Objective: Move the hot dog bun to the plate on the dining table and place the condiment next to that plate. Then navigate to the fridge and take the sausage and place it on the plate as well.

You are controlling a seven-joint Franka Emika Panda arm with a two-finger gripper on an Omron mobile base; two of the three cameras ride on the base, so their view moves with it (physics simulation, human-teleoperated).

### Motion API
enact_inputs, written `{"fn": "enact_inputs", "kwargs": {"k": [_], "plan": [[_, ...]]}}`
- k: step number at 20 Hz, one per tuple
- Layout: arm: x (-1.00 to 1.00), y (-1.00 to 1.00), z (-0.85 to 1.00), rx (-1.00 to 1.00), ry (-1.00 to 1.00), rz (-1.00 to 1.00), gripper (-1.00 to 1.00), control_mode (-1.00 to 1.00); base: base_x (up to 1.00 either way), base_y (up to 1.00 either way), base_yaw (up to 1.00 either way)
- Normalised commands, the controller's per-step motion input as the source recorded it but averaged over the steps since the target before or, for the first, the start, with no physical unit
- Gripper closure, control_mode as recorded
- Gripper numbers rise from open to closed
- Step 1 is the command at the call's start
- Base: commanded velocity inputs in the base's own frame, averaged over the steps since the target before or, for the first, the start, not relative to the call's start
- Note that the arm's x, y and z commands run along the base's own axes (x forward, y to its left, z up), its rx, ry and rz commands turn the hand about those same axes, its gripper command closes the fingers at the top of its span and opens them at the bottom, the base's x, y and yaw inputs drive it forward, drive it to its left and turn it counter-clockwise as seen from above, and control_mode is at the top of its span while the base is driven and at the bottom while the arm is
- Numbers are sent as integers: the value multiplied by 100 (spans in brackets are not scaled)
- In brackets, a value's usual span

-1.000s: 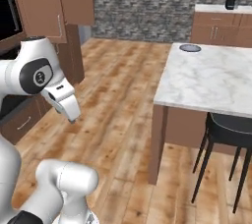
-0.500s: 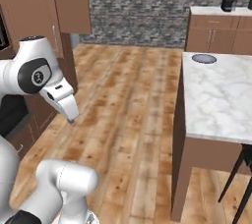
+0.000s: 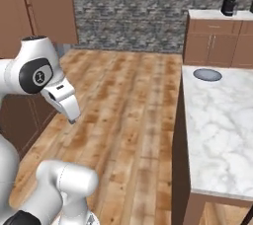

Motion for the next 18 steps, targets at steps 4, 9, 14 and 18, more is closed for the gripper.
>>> {"fn": "enact_inputs", "kwargs": {"k": [4, 9, 14, 18], "plan": [[0, 0, 0, 0, 0, 0, -100, 100, 100, 0, 1], [0, 0, 0, 0, 0, 0, -100, 100, 100, 0, 19], [0, 0, 0, 0, 0, 0, -100, 100, 100, 0, 39], [0, 0, 0, 0, 0, 0, -100, 100, 100, 0, 51]]}}
